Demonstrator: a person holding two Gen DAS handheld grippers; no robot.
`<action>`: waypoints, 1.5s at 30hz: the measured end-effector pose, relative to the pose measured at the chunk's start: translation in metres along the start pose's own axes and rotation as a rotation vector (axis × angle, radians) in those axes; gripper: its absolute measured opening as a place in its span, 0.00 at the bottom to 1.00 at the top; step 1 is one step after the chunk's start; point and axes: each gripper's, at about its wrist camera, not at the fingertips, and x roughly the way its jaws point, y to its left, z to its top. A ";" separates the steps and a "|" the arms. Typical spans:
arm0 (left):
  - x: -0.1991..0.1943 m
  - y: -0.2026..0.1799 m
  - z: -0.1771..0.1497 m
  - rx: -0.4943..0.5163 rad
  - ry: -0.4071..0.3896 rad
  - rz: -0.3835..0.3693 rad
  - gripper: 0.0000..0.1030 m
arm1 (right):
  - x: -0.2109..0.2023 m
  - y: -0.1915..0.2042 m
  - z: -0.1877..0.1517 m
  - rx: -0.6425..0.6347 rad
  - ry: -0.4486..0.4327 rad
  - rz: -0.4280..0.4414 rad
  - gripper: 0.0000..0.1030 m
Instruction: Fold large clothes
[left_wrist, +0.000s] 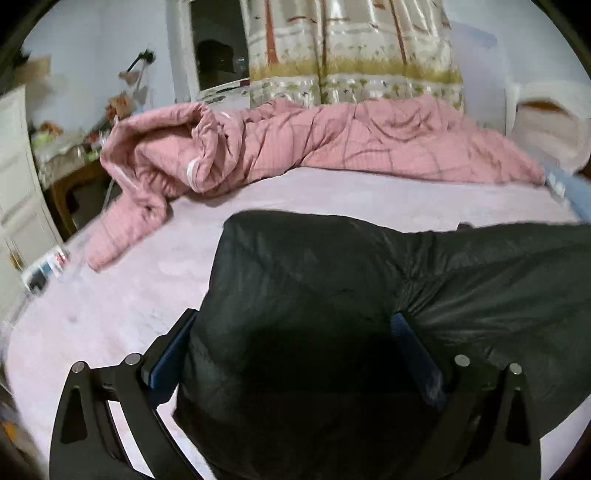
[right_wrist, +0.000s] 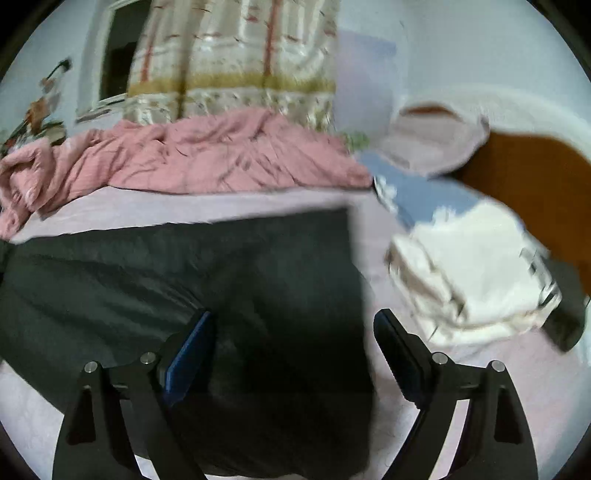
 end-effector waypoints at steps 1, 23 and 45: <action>-0.002 0.004 -0.003 -0.020 -0.015 -0.022 0.98 | 0.004 -0.008 -0.003 0.019 0.008 0.006 0.86; -0.074 -0.010 0.008 0.058 -0.329 -0.247 0.85 | -0.070 0.036 -0.010 -0.068 -0.351 0.214 0.87; 0.029 -0.033 0.003 0.083 0.011 -0.168 0.89 | 0.050 0.048 -0.025 -0.063 0.069 0.182 0.87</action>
